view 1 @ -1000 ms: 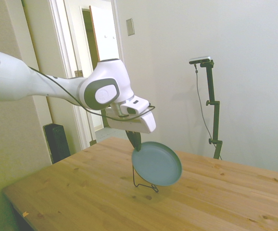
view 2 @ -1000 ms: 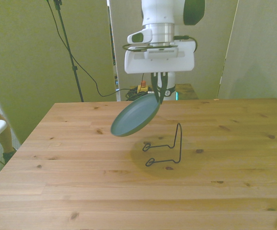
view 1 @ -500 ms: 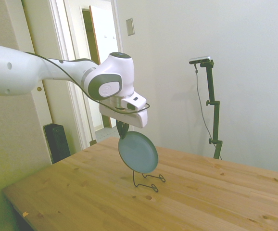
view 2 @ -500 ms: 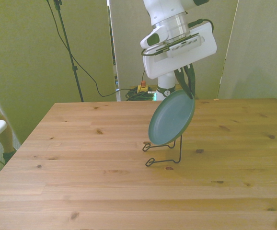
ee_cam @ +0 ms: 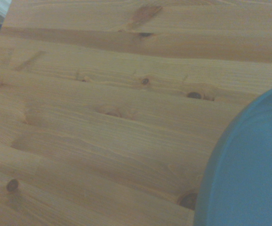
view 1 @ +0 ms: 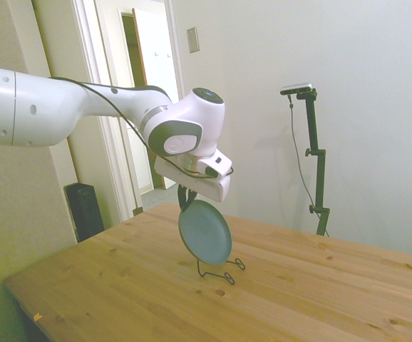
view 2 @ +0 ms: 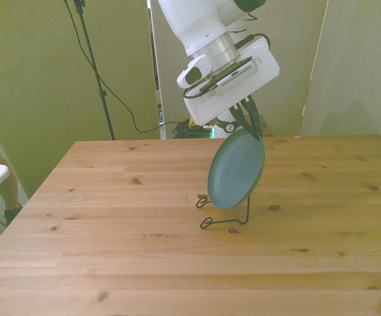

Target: Load the plate

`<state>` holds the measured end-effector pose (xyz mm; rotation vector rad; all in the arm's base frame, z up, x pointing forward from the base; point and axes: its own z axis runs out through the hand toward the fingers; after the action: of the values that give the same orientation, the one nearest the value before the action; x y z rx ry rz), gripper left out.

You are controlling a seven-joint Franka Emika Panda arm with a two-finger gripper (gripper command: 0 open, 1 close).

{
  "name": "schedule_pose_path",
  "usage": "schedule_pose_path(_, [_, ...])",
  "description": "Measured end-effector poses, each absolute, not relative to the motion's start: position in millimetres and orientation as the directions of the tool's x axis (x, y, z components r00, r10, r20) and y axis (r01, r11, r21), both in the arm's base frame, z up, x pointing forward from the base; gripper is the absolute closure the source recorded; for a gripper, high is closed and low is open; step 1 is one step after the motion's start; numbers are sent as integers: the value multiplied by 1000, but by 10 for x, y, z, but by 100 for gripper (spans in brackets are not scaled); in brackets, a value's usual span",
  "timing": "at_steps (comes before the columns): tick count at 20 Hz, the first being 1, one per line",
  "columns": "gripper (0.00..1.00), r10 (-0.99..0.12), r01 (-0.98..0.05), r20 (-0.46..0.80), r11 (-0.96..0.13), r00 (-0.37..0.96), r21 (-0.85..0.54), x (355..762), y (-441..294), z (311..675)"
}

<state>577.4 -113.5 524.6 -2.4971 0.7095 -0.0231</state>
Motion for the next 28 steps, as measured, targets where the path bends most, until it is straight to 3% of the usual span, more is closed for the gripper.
schedule_pose_path(22, [100,-391,-393,-135,-713,910,-580,6049,-1220,4852])
schedule_pose_path(23, [0,-390,-391,-134,-714,911,-581,6048,-1222,4852])
schedule_pose_path(28, [0,-386,-386,-130,-717,913,-581,6043,-1221,4852])
